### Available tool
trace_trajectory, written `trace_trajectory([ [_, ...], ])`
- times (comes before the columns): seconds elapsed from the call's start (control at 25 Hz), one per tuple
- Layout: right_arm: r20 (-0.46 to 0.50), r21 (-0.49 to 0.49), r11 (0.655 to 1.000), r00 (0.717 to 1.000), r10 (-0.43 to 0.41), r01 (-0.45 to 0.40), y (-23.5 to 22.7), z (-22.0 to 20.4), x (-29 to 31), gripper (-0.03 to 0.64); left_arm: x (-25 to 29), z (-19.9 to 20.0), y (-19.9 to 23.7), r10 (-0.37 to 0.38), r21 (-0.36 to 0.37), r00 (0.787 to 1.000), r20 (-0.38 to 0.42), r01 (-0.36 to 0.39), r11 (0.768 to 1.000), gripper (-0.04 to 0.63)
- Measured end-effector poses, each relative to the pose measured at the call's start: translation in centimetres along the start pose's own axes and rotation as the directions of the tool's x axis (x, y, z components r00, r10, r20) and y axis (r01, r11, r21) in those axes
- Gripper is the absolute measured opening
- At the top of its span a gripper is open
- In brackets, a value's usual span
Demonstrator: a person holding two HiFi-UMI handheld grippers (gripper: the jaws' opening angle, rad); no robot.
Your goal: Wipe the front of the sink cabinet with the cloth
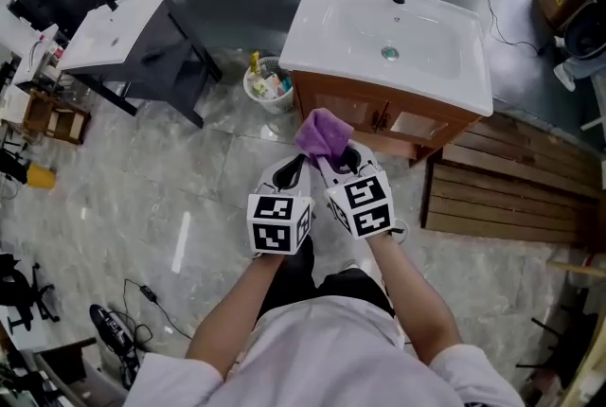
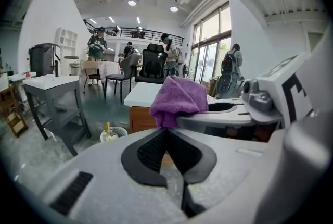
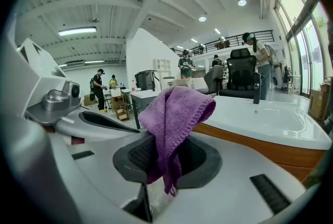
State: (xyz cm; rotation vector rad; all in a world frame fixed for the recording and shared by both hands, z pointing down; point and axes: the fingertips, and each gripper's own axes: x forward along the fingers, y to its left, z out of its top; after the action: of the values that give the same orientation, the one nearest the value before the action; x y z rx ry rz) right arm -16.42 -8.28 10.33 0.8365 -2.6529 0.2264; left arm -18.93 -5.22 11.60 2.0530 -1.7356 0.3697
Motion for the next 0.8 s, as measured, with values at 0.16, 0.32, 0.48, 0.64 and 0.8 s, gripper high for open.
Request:
trace_trajectory([
  [0.16, 0.022, -0.01, 1.0, 1.0, 0.004, -0.004, -0.9, -0.8, 5.1, 0.077, 3.8, -1.3, 3.5, -0.003, -0.005, 1.0, 0.007, 0.003, 1.0, 0.003],
  [0.32, 0.039, -0.021, 1.0, 0.999, 0.014, -0.013, -2.0, -3.0, 9.7, 0.075, 7.7, -3.6, 6.7, 0.008, -0.017, 1.0, 0.014, -0.008, 1.0, 0.003],
  [0.48, 0.044, -0.036, 0.999, 0.999, 0.015, -0.013, -3.7, -6.5, 13.8, 0.075, 12.0, -6.3, 9.4, 0.028, -0.022, 0.999, 0.028, -0.027, 0.999, 0.003],
  [0.64, 0.04, -0.104, 0.994, 0.999, 0.037, -0.033, -4.7, -9.6, 18.0, 0.075, 15.8, -8.9, 12.2, 0.043, -0.063, 0.997, 0.061, -0.039, 0.997, 0.003],
  [0.8, 0.061, -0.164, 0.986, 0.997, 0.044, -0.033, -6.2, -11.5, 21.9, 0.075, 19.5, -10.7, 13.8, 0.022, -0.074, 0.996, 0.086, -0.015, 0.997, 0.003],
])
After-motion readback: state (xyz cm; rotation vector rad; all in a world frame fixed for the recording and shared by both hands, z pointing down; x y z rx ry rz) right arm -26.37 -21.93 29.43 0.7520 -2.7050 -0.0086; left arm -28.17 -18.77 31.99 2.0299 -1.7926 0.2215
